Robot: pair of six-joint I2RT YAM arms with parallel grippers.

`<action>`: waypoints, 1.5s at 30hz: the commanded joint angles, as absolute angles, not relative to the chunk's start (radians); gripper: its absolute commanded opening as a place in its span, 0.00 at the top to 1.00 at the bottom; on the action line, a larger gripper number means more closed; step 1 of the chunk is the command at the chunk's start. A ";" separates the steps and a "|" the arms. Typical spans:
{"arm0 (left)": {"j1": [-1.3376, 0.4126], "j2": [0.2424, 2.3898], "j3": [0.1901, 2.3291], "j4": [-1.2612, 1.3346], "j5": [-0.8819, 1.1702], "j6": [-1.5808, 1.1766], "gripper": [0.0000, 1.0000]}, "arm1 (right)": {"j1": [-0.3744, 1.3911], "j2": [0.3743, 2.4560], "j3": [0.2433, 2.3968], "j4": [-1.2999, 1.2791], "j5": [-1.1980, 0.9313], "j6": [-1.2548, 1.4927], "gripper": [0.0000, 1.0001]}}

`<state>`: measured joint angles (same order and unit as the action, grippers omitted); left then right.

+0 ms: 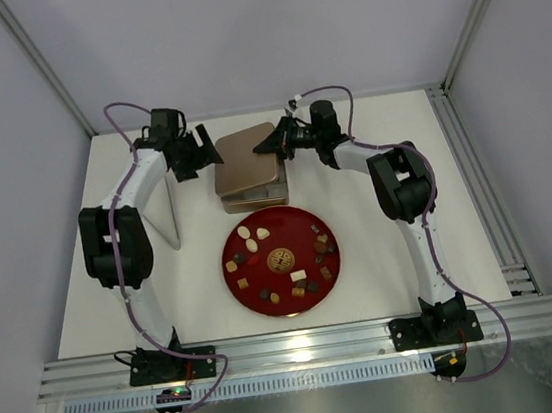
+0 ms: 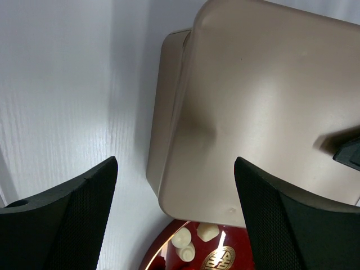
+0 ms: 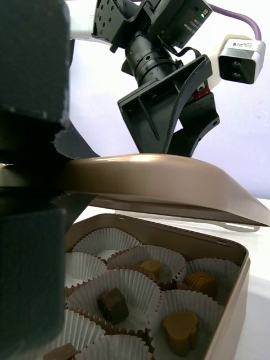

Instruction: Pack the chocolate

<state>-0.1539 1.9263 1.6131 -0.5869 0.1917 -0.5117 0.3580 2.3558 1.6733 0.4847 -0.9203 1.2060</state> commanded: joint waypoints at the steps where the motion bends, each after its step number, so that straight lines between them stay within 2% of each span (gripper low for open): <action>1: -0.149 1.937 1.611 -0.543 0.216 -0.505 0.18 | 0.350 2.352 1.686 0.522 -0.960 1.206 0.96; 18: -0.156 1.967 1.609 -0.540 0.230 -0.506 0.18 | 0.344 2.372 1.663 0.508 -0.997 1.198 0.96; 28: -0.164 1.974 1.615 -0.545 0.218 -0.505 0.18 | 0.339 2.381 1.657 0.483 -0.999 1.183 0.90; 31: -0.163 1.980 1.620 -0.551 0.210 -0.503 0.18 | 0.331 2.378 1.658 0.488 -0.997 1.189 0.86; 32: -0.163 1.983 1.621 -0.557 0.210 -0.502 0.18 | 0.331 2.378 1.658 0.488 -0.994 1.192 0.81; 36: -0.173 2.000 1.635 -0.571 0.195 -0.500 0.19 | 0.321 2.373 1.658 0.491 -0.986 1.201 0.73; 45: -0.190 2.040 1.643 -0.566 0.209 -0.509 0.19 | 0.301 2.350 1.621 0.508 -0.985 1.201 0.64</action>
<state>-0.1879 2.0350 1.6131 -0.5785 0.2024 -0.5148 0.3111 2.3894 1.6363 0.4706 -0.9794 1.2030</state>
